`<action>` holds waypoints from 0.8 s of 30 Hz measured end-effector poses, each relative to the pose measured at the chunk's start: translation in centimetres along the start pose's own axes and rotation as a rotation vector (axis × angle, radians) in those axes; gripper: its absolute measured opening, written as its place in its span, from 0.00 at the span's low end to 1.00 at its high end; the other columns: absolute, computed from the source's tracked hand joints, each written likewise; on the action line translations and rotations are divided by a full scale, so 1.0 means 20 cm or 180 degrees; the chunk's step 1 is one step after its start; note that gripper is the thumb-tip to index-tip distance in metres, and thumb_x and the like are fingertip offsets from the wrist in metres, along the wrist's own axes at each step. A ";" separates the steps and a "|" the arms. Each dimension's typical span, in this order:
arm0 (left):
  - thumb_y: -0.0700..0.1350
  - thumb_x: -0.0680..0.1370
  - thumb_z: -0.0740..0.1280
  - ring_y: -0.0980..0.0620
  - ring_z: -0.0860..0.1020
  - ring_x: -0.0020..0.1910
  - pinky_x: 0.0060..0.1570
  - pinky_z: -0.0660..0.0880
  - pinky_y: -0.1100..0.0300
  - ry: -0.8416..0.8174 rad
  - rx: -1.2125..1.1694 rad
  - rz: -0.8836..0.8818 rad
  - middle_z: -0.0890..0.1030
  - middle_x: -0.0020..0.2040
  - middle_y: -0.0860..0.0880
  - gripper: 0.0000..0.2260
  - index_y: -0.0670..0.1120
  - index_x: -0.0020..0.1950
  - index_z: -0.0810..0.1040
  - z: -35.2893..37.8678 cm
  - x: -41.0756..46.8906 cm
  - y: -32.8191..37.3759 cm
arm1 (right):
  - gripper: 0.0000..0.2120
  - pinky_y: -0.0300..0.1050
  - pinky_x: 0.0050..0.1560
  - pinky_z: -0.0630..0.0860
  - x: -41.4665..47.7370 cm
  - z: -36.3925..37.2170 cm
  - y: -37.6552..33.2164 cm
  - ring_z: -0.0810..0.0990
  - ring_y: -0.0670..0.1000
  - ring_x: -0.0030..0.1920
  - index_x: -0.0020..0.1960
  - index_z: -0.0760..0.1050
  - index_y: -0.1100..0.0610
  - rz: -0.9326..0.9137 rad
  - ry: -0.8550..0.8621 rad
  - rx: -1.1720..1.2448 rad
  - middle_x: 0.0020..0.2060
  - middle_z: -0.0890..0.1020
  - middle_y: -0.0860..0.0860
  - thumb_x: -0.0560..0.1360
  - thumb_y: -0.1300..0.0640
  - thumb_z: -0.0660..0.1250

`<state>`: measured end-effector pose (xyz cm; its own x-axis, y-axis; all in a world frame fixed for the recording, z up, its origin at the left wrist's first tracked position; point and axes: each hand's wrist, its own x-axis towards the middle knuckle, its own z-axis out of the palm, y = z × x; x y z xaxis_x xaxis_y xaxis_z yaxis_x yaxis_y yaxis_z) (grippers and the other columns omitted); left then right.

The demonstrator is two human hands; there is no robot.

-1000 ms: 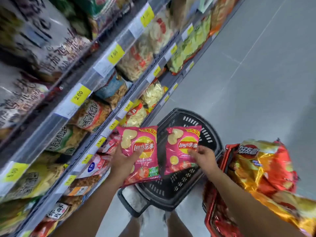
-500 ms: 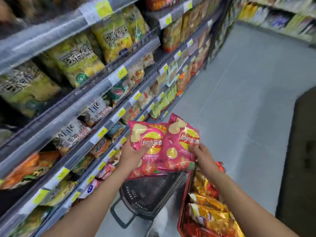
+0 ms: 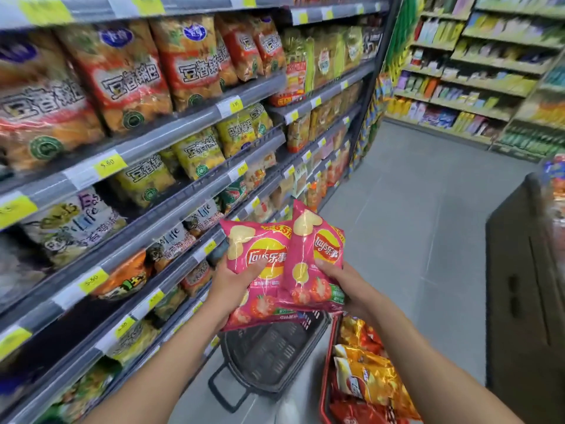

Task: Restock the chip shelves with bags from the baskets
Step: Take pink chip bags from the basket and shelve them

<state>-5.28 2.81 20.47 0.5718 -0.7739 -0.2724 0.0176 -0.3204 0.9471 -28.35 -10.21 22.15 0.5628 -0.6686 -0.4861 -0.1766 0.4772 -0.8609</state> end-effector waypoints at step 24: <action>0.53 0.73 0.79 0.65 0.83 0.48 0.49 0.81 0.61 0.2089 -0.0252 0.0736 0.84 0.54 0.59 0.26 0.57 0.69 0.75 -0.36 -1.29 0.14 | 0.25 0.41 0.45 0.80 -0.65 0.41 -0.27 0.82 0.37 0.45 0.60 0.75 0.46 -0.2274 -0.0011 -0.2402 0.46 0.84 0.39 0.69 0.39 0.78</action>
<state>-14.14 25.79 31.35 0.9447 -0.3196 0.0728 -0.1190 -0.1272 0.9847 -28.10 0.58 34.47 0.7372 -0.6529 0.1738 -0.2599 -0.5115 -0.8191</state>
